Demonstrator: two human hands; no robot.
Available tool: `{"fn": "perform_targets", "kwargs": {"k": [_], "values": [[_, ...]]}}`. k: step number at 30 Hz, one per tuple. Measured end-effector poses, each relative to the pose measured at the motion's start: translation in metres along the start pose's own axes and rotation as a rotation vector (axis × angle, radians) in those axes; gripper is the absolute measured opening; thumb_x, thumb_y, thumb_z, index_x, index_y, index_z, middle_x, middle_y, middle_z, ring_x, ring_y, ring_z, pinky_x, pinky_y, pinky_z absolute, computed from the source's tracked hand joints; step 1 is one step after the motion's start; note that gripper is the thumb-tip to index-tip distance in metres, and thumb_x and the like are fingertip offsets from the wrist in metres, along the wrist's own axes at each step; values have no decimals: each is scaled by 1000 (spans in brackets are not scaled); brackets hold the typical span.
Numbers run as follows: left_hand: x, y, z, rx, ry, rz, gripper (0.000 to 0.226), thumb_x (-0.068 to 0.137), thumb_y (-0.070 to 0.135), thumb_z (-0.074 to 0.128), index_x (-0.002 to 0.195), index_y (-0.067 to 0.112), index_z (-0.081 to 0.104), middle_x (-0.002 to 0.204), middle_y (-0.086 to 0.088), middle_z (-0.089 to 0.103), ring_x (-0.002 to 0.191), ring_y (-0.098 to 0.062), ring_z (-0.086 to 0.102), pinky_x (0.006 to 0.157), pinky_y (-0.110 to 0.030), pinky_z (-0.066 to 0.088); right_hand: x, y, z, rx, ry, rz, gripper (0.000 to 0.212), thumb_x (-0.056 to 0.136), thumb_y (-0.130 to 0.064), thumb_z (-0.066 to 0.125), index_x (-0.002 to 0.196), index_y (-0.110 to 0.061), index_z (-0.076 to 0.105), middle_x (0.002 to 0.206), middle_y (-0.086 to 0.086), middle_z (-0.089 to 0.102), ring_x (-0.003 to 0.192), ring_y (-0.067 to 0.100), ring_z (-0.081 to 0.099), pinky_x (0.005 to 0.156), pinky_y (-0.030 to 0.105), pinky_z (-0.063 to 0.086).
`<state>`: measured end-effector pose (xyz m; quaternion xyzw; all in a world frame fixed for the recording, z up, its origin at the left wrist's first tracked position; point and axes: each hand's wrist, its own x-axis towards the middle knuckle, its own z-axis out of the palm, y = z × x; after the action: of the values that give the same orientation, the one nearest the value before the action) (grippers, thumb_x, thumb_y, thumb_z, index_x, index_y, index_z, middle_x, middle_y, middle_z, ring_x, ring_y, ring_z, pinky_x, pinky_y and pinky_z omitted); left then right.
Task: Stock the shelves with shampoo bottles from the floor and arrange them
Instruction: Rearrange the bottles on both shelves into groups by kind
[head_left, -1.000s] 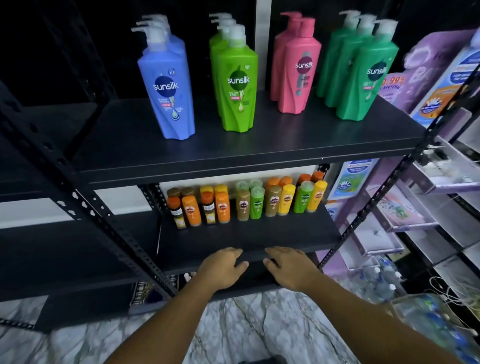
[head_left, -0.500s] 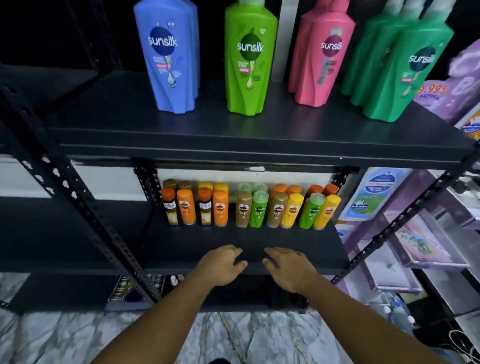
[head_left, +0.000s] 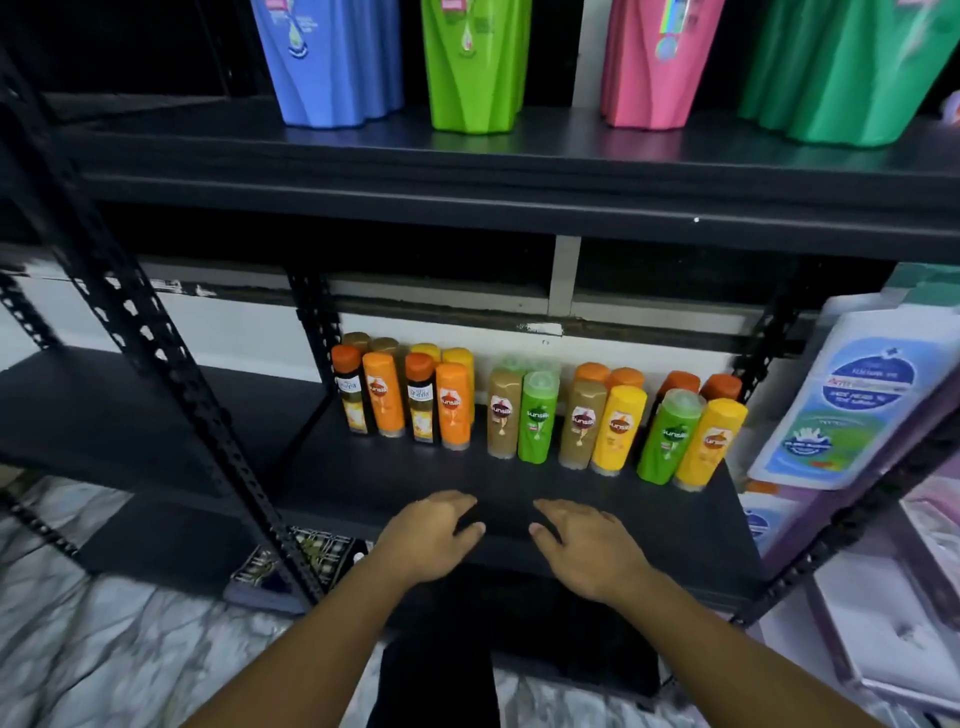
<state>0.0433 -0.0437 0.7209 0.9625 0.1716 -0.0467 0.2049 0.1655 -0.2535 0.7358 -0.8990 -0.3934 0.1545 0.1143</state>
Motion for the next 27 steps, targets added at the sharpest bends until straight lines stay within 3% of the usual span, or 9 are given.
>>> {"fn": "perform_targets", "kwargs": {"k": [10,20,27], "values": [[16,-52,-20,66,-45,-15,61,103,55,47,155,24,43,161,4,40,145,-16,41,115,-36,39,44,-41,11,33,-10,-61,59,103,-55,32,157,-31,31,162,-6,33,150,13,27,122,43,23],[57,-136,-17,-11,-117,86,59,103,51,51,154,22,45,159,2,43,143,-15,42,115,-30,37,97,-97,68,73,-43,90,60,103,-57,31,157,-31,31,163,-5,33,148,18,31,120,45,26],[104,-174,31,42,-120,91,61,103,53,47,155,23,42,163,1,36,148,-18,36,121,-42,32,138,-74,109,18,-22,102,59,103,-56,33,156,-30,33,162,-4,34,147,21,33,119,42,30]]}}
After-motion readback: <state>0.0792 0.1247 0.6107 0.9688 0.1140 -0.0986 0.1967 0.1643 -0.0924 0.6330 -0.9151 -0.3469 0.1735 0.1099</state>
